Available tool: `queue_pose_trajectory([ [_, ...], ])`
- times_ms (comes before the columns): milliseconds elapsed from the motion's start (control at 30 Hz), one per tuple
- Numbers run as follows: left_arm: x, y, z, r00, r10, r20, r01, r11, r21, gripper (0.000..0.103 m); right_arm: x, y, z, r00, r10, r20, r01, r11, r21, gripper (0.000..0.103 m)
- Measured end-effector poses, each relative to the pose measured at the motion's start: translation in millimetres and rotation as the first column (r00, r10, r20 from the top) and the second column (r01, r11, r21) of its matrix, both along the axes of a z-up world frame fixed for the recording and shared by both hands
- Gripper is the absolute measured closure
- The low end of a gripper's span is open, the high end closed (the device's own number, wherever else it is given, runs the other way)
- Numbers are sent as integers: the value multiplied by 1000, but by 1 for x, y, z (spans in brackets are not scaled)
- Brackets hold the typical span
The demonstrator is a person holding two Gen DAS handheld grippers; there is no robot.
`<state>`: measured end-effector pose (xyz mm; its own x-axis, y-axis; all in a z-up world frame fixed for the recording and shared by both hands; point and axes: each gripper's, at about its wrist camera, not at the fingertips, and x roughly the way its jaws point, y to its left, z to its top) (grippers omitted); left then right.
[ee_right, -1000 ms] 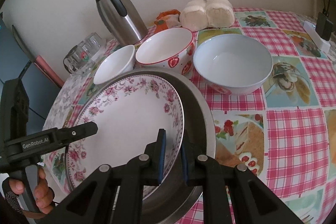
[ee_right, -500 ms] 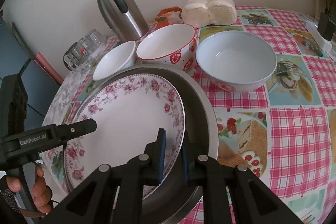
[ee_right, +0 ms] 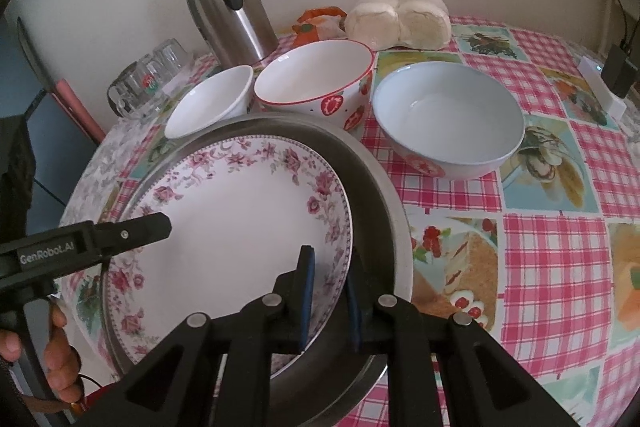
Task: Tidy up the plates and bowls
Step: 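Set the floral plate flat inside the steel tray with both tools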
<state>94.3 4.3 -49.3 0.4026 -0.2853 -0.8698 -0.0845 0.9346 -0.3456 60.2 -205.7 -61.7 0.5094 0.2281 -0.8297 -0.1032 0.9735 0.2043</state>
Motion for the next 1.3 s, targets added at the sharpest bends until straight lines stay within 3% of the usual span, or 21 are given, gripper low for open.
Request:
queue_pose_trajectory([
  [333, 1, -2, 3, 1000, 5, 7, -6, 998, 66, 58, 2, 3, -2, 1000, 3, -12, -4, 1000, -29, 87],
  [667, 4, -1, 2, 1000, 16, 23, -17, 999, 48, 56, 6, 3, -3, 1000, -11, 3, 11, 999, -32, 88],
  [867, 3, -6, 2, 1000, 1, 11, -2, 996, 84, 55, 9, 4, -3, 1000, -12, 11, 13, 999, -40, 87],
  [1300, -2, -4, 8, 1000, 18, 25, -20, 997, 79, 54, 6, 5, -3, 1000, -2, 4, 2, 999, -40, 87],
])
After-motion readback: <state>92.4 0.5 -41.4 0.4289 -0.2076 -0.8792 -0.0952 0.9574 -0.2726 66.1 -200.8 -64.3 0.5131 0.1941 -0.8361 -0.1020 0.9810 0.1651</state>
